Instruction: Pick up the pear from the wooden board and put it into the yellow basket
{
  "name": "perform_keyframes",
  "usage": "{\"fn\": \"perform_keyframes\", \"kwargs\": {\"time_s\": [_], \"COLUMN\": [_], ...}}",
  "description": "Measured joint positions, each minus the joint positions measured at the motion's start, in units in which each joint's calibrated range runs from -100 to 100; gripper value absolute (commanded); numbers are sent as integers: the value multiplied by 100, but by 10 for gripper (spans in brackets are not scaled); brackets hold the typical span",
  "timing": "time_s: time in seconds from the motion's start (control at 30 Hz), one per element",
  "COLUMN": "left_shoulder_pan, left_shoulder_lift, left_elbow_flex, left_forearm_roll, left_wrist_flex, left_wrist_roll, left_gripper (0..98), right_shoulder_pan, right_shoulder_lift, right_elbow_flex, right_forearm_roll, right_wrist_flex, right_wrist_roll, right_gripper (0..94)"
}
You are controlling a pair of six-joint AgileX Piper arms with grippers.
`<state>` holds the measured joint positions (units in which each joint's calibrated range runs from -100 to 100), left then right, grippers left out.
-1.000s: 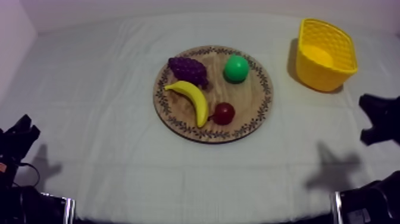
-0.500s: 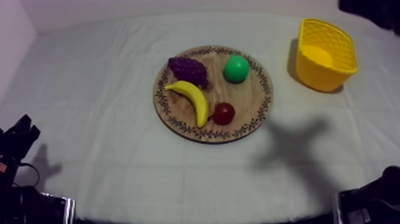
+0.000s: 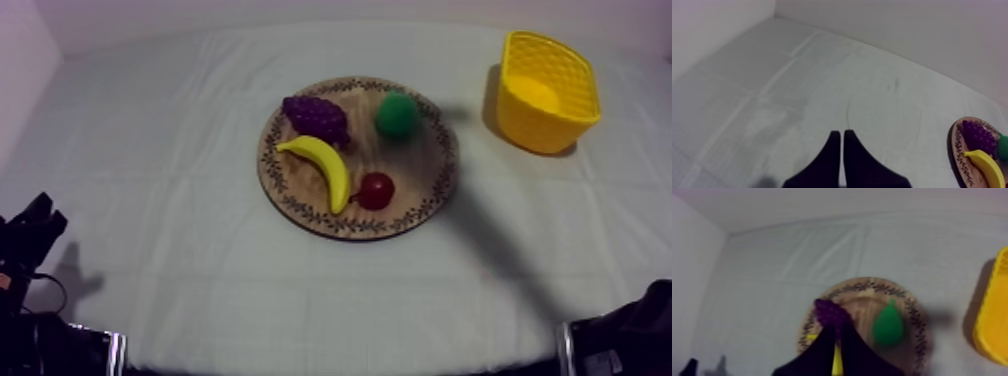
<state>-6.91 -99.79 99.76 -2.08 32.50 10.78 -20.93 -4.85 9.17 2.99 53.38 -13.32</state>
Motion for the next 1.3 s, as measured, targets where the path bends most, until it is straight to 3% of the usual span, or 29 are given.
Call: {"fn": "perform_keyframes", "kwargs": {"time_s": [0.2, 0.5, 0.53, 0.57, 0.67, 0.77, 0.83, 1.03, 1.3], "left_shoulder_pan": [0, 0, 0, 0, 0, 0, 0, 0, 0], "left_shoulder_lift": [0, 0, 0, 0, 0, 0, 0, 0, 0], "left_elbow_flex": [0, 0, 0, 0, 0, 0, 0, 0, 0], "left_forearm_roll": [0, 0, 0, 0, 0, 0, 0, 0, 0], "left_wrist_flex": [0, 0, 0, 0, 0, 0, 0, 0, 0], "left_wrist_roll": [0, 0, 0, 0, 0, 0, 0, 0, 0], "left_gripper": [1, 1, 1, 1, 1, 1, 1, 1, 1], "right_shoulder_pan": [257, 220, 212, 198, 144, 62, 37, -59, -51], "right_shoulder_lift": [975, 1212, 1218, 1218, 1218, 1210, 1187, 1181, 1461], "right_elbow_flex": [501, 1257, 1302, 1347, 1457, 1594, 1726, 2010, 1887], "right_forearm_roll": [-110, -49, -49, -49, -126, -116, -121, -97, 11], "right_wrist_flex": [-447, -967, -978, -1000, -1159, -1253, -1382, -1645, -1773], "right_wrist_roll": [468, 564, 576, 592, 710, 786, 788, 710, 599], "right_gripper": [68, 74, 106, 204, 641, 835, 886, 922, 874]}}
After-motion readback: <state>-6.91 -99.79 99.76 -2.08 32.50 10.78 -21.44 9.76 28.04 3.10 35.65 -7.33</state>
